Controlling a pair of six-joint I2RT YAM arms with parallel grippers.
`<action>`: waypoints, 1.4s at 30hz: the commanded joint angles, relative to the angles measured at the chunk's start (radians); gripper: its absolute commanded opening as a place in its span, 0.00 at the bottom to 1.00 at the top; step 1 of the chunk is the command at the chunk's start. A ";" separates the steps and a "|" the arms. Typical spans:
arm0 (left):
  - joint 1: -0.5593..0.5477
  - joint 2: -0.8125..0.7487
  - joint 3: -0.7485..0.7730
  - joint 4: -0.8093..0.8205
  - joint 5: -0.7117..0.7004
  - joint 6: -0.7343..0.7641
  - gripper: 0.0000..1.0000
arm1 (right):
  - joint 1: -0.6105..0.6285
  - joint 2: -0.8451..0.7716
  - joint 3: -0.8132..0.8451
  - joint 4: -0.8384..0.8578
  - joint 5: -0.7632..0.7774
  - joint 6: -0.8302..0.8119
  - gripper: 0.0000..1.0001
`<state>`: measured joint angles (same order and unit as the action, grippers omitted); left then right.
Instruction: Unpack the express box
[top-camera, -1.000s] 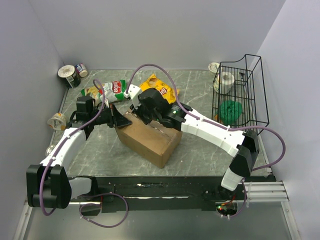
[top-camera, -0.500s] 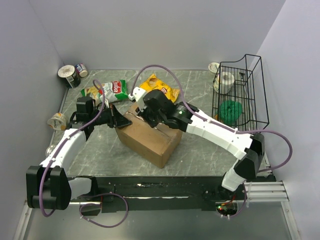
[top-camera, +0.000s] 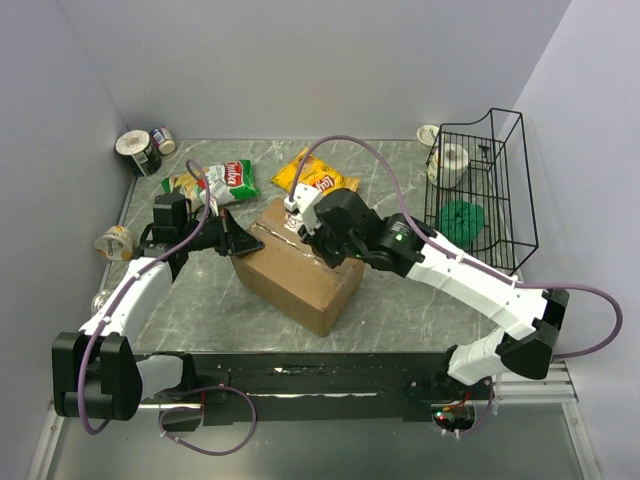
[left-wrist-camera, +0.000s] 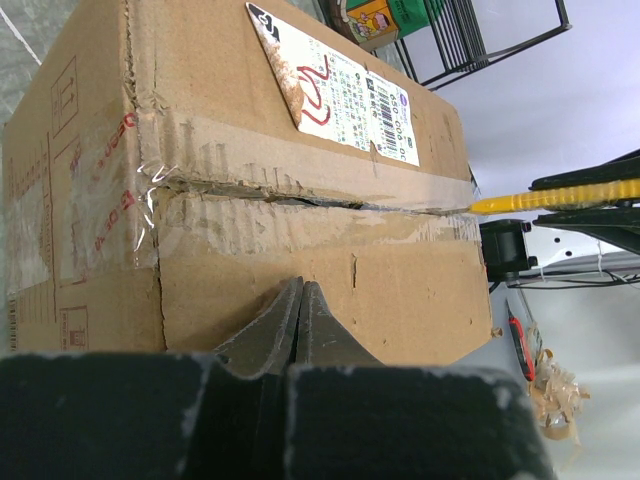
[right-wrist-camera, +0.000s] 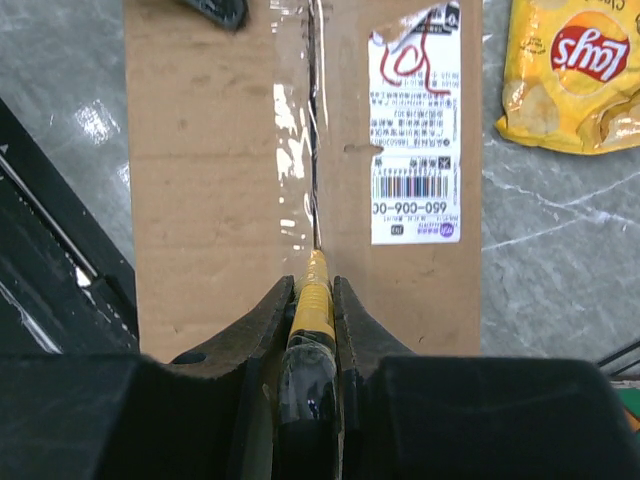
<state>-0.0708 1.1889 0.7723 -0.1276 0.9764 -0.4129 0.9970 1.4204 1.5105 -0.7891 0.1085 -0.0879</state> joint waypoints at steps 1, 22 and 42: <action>0.006 0.054 -0.033 -0.081 -0.192 0.068 0.01 | -0.001 -0.055 -0.027 -0.055 0.003 0.022 0.00; 0.006 0.089 -0.018 -0.101 -0.217 0.092 0.01 | -0.060 -0.221 -0.078 -0.285 -0.090 0.008 0.00; 0.031 0.127 0.451 -0.200 0.093 0.183 0.54 | -0.302 -0.252 -0.228 -0.102 -0.067 -0.067 0.00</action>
<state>-0.0685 1.3148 0.9928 -0.2134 1.0801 -0.3794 0.7254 1.1419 1.3155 -1.0313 0.0196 -0.1329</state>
